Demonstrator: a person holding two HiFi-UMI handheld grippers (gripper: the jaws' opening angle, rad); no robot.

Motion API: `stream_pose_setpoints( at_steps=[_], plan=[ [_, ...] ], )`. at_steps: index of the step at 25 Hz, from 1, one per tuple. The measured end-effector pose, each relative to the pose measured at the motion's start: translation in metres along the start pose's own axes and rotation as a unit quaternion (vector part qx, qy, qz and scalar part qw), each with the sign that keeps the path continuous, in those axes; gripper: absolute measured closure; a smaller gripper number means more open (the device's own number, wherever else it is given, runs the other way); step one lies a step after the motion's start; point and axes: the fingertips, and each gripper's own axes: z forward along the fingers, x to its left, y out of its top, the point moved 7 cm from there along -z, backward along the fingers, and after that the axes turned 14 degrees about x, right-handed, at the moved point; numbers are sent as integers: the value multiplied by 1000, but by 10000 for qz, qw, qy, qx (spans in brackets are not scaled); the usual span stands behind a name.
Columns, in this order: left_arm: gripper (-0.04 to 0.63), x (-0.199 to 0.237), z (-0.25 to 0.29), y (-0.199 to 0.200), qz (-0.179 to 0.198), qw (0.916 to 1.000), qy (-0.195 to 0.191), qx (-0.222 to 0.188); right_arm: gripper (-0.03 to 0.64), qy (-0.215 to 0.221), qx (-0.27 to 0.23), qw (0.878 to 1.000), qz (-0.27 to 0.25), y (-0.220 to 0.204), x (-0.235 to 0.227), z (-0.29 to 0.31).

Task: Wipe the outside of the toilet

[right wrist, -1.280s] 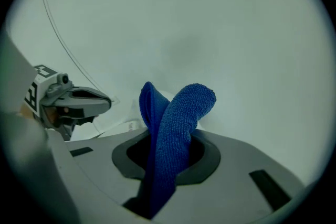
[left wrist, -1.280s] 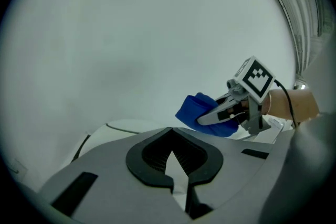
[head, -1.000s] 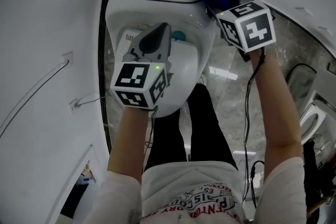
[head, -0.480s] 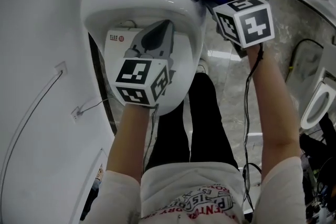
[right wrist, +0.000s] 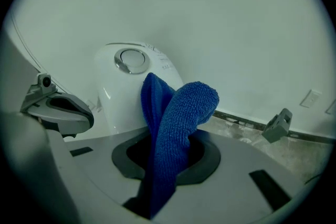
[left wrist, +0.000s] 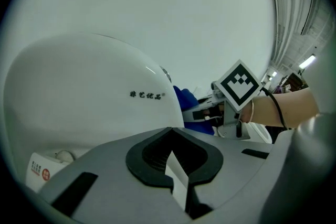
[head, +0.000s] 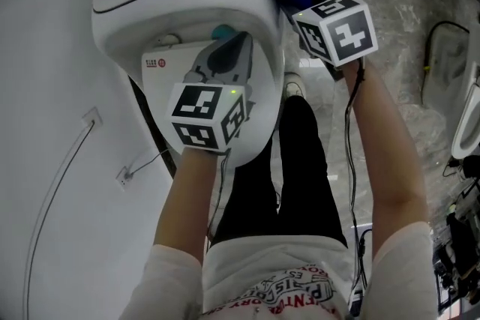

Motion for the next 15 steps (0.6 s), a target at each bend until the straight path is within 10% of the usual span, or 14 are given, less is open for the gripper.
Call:
stream_pose_setpoints(
  at_steps=[15],
  plan=[
    [588,-26,19,-66,668,9956,-461,459,545,170,216,9984,493,-111,37,44]
  ],
)
